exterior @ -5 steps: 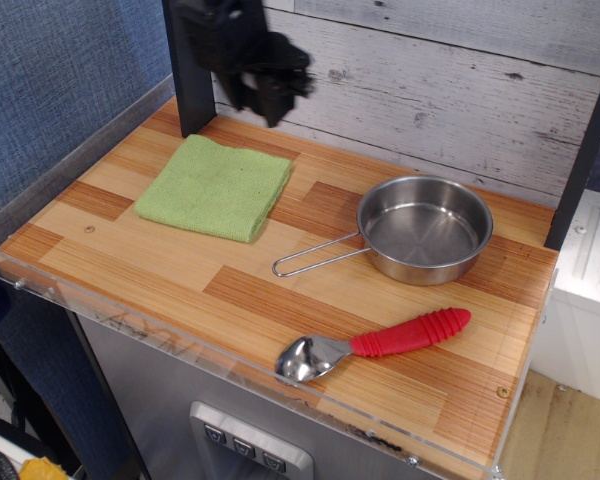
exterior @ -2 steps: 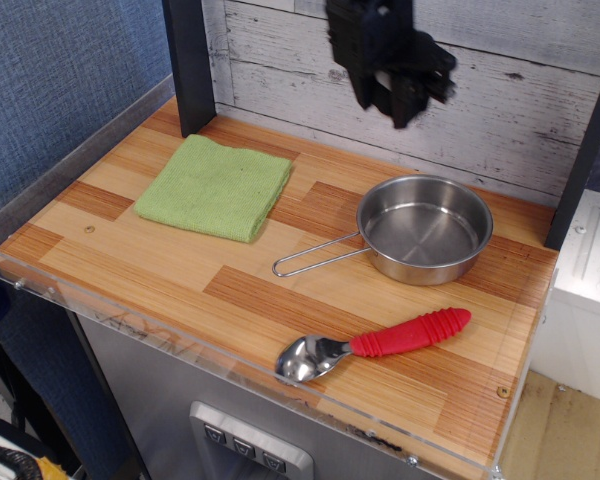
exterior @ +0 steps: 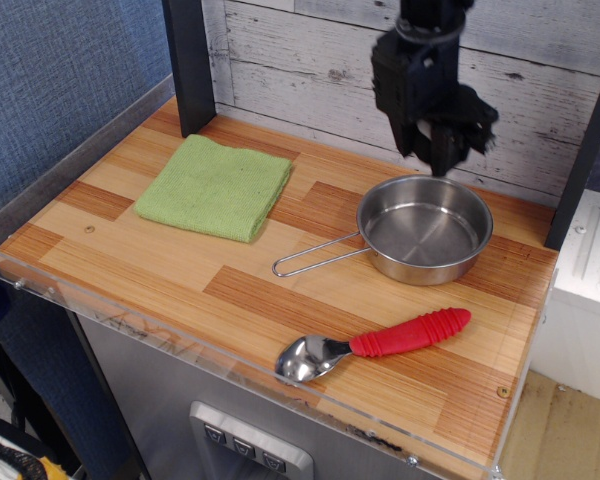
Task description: Put the sushi into the silver pot.
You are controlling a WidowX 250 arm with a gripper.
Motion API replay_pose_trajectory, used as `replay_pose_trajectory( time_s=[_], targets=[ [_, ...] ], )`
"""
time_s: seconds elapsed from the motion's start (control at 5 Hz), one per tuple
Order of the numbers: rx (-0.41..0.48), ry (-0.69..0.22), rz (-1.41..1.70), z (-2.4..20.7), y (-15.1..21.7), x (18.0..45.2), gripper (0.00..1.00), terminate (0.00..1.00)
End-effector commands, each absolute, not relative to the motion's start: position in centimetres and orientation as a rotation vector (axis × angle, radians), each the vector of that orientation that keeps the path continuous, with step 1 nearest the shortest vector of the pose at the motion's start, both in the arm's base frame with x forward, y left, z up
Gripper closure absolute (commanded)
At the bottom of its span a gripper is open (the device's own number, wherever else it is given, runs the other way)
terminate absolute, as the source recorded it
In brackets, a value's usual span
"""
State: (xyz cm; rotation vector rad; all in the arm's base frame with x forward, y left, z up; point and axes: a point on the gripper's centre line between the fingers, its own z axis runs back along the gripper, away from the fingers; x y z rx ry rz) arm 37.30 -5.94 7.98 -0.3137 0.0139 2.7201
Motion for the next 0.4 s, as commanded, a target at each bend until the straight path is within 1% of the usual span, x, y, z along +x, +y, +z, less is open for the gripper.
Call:
replay_pose_trajectory(
  time_s=[0.0, 0.2],
  targets=[
    [-0.298, 0.041, 2.658, 7.1, -8.0, 36.0, 1.0, 0.0],
    [-0.243, 0.032, 2.652, 5.9, -7.8, 35.1, 1.0, 0.0]
  ],
)
